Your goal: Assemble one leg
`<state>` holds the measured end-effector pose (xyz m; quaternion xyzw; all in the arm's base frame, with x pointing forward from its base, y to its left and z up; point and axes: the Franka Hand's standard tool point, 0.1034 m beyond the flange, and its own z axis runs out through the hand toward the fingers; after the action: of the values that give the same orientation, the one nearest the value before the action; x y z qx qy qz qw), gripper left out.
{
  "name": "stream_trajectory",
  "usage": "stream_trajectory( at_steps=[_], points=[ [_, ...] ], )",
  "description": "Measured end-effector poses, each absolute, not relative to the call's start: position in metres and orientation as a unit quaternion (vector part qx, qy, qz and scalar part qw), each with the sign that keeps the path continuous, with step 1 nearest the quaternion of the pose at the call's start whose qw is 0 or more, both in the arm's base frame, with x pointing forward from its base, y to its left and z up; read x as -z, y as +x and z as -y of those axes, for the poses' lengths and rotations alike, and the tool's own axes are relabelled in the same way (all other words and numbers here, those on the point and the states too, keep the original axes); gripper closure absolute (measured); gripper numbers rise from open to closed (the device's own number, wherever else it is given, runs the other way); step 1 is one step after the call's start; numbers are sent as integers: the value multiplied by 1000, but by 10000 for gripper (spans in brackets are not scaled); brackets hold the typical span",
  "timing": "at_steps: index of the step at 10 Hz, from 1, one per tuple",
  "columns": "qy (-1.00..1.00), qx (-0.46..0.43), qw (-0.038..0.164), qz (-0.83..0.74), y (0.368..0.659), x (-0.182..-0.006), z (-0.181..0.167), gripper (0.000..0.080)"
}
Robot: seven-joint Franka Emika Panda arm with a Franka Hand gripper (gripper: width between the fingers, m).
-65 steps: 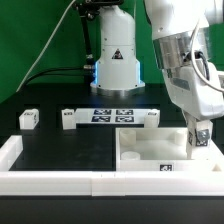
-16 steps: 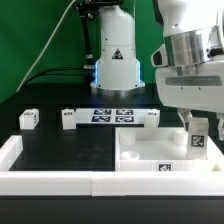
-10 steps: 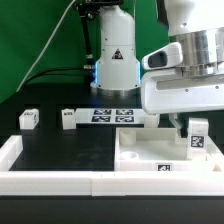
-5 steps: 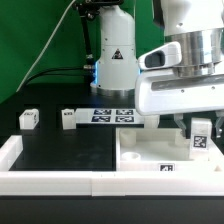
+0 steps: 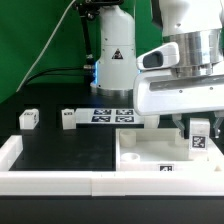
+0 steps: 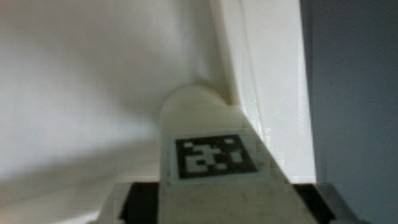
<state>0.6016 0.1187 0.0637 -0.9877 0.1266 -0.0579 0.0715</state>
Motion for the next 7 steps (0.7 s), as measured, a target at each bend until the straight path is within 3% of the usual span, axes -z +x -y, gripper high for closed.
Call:
stream_trajectory(
  at_steps=[4, 7],
  points=[
    [-950, 69, 72, -297, 604, -63, -93, 504],
    [-944, 71, 69, -315, 604, -62, -89, 501]
  ],
)
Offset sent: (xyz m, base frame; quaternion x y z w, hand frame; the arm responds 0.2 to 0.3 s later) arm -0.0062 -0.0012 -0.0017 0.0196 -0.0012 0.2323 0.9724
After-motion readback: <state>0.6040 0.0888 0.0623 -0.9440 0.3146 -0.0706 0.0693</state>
